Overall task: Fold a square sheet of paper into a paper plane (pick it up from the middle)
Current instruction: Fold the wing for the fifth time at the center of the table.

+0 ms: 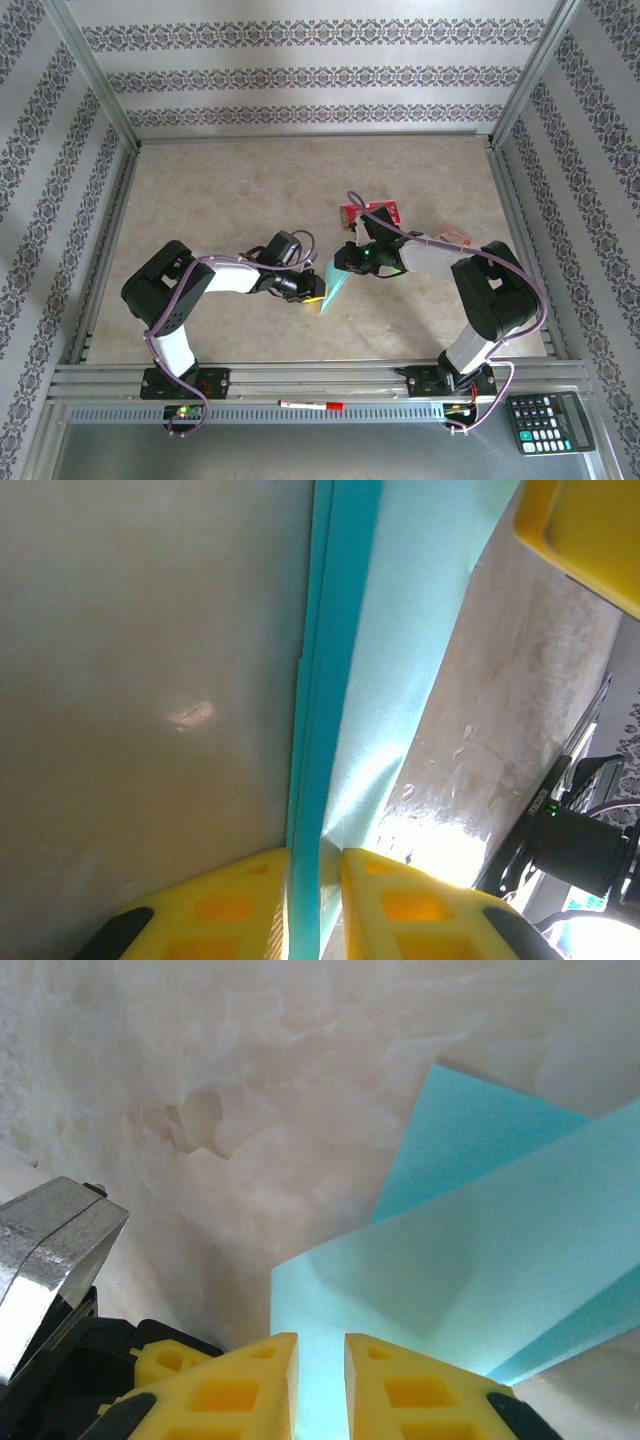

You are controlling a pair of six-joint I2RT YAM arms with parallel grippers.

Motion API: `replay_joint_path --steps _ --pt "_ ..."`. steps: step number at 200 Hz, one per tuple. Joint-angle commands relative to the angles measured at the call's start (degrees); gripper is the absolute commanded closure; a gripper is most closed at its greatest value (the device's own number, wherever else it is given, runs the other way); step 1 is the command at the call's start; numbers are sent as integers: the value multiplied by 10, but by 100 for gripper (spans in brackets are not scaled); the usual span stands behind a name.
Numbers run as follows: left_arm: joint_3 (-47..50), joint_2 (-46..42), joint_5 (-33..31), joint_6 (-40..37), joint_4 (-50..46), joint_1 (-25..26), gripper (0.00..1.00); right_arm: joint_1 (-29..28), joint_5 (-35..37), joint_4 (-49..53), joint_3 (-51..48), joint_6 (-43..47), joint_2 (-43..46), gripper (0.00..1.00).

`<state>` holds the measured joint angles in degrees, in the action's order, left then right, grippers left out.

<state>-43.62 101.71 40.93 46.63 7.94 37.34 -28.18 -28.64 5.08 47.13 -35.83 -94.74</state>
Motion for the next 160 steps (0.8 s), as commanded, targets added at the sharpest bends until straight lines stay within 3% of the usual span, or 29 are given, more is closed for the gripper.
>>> replay_joint_path --steps 1,83,160 --pt "-7 29 -5 -26 -26 10 80 -3 2 -2 -5 -3 -8 81" --pt "-17 28 -13 -30 -36 10 84 20 14 4 -26 16 -29 83" --pt "3 -22 -33 -51 -42 37 62 23 9 -12 -37 9 -32 84"
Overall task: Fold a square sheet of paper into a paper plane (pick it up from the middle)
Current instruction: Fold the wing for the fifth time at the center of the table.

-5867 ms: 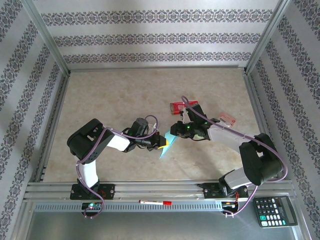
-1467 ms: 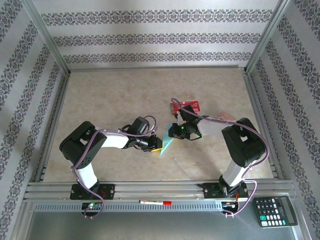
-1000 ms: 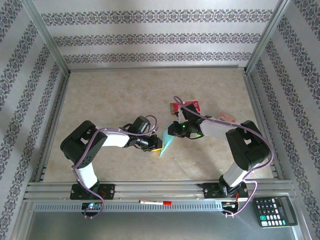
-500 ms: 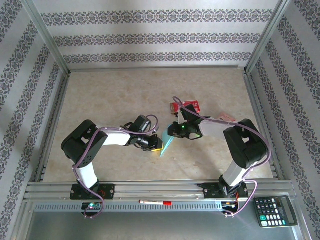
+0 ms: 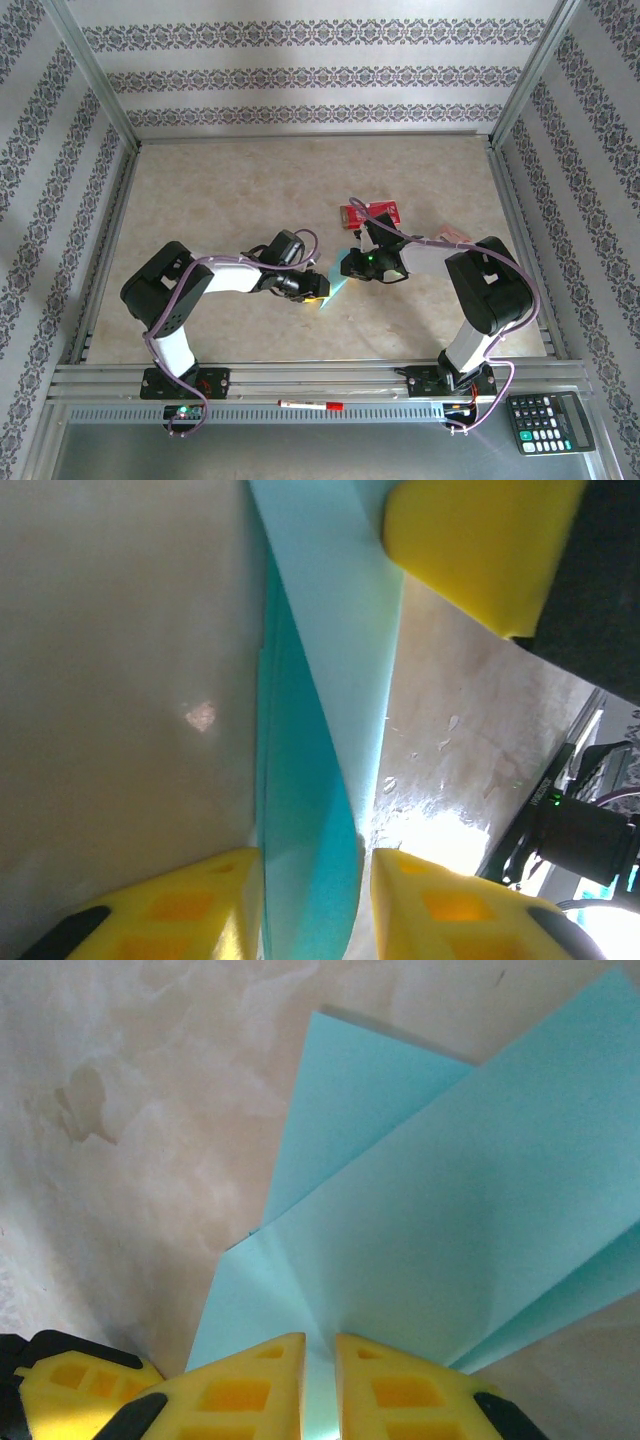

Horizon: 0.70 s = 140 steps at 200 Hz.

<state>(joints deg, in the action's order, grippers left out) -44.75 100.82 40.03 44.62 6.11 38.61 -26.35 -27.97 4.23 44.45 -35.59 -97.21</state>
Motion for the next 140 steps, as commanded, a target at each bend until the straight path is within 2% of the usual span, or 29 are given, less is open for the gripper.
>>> replay_joint_path --steps 1,48,88,140 --pt "14 -14 -24 -32 -24 25 62 4 2 -3 -10 7 -7 84" --pt "5 -25 -74 -80 -93 47 60 5 2 1 -9 8 -4 84" --pt "1 -23 -82 -98 -112 50 73 5 2 3 -6 11 -4 84" --pt "-8 -15 -78 -107 -115 49 80 6 -6 4 -11 27 11 84"
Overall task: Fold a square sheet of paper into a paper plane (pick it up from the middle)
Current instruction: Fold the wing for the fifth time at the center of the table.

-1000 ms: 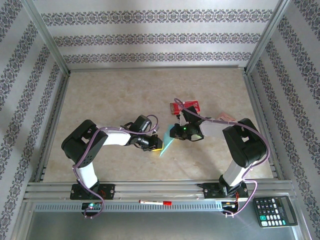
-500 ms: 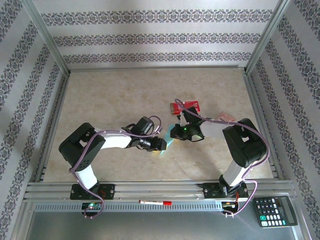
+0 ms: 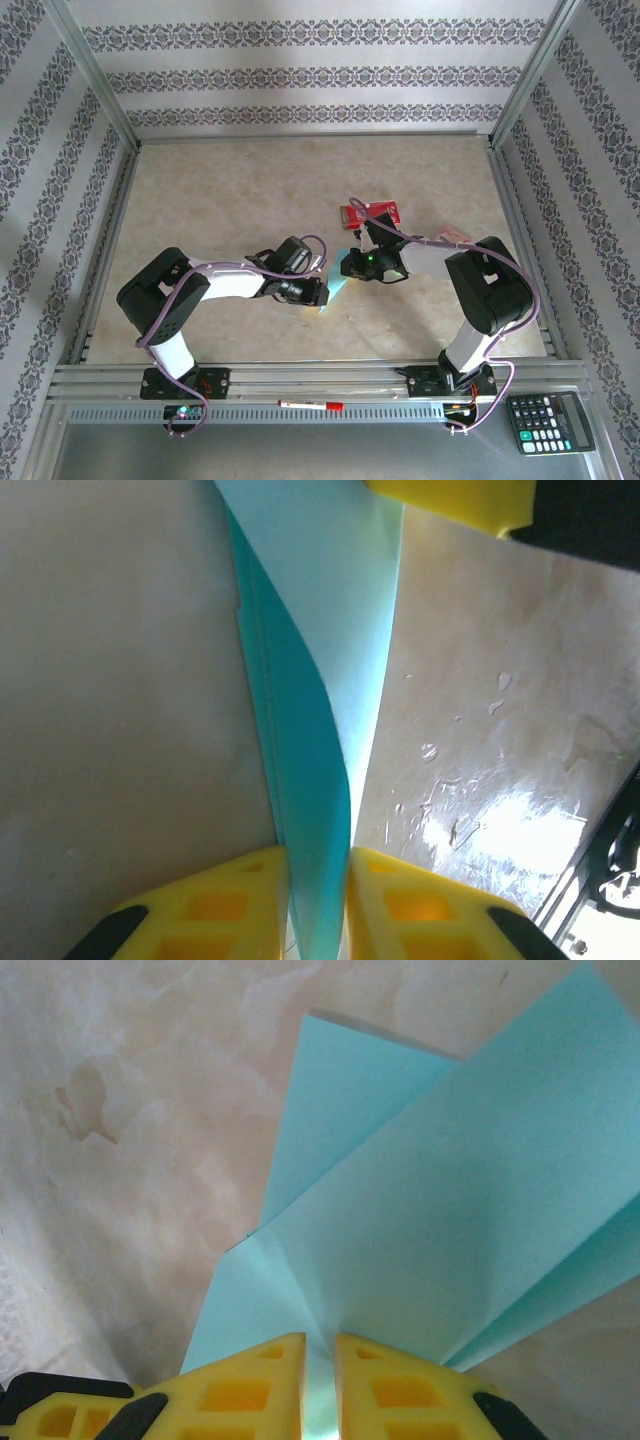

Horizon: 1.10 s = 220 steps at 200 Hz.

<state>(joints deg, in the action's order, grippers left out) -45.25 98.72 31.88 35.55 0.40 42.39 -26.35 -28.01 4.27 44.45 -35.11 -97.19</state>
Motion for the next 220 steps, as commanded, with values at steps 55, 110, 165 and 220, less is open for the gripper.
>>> replay_joint_path --steps 55,110,165,220 --pt "2 15 11 -15 -53 7 84 10 -26 -16 -27 33 53 83" --pt "-2 22 17 -22 -52 6 87 4 -35 -46 -39 15 89 81" --pt "-3 23 15 -22 -53 6 87 -28 -48 -67 -9 -22 70 78" --pt "-4 24 15 -18 -50 6 87 -48 -44 -79 6 -89 34 77"
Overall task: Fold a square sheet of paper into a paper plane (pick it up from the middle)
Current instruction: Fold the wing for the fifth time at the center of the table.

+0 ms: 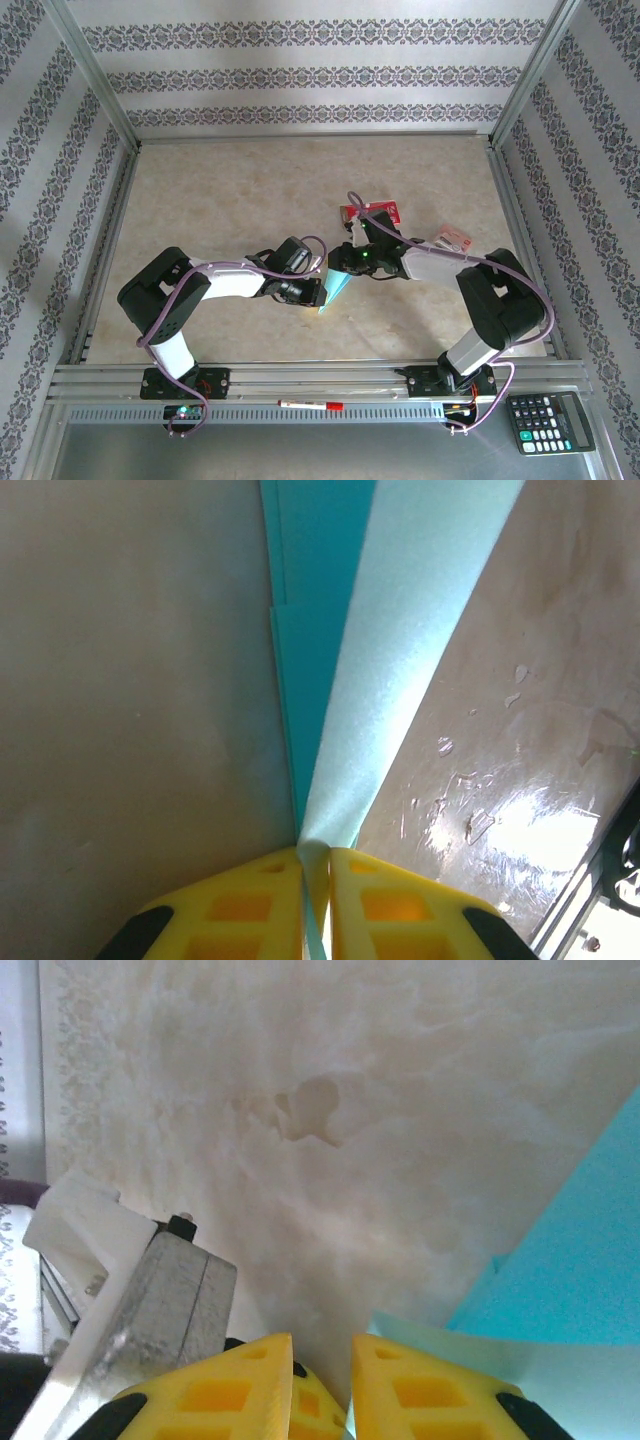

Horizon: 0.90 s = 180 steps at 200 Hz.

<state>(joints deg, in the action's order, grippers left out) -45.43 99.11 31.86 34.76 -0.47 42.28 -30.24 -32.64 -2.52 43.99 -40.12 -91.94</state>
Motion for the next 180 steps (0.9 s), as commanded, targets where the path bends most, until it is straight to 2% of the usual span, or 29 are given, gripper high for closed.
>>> replay_joint_path --steps 1,85,180 --pt "-3 20 15 -10 -41 7 87 -9 2 -11 10 -39 -19 77" --pt "-5 19 5 -13 -49 7 85 -11 85 72 12 -43 -2 78" --pt "-6 20 8 -11 -48 7 85 4 88 77 6 -27 -11 79"
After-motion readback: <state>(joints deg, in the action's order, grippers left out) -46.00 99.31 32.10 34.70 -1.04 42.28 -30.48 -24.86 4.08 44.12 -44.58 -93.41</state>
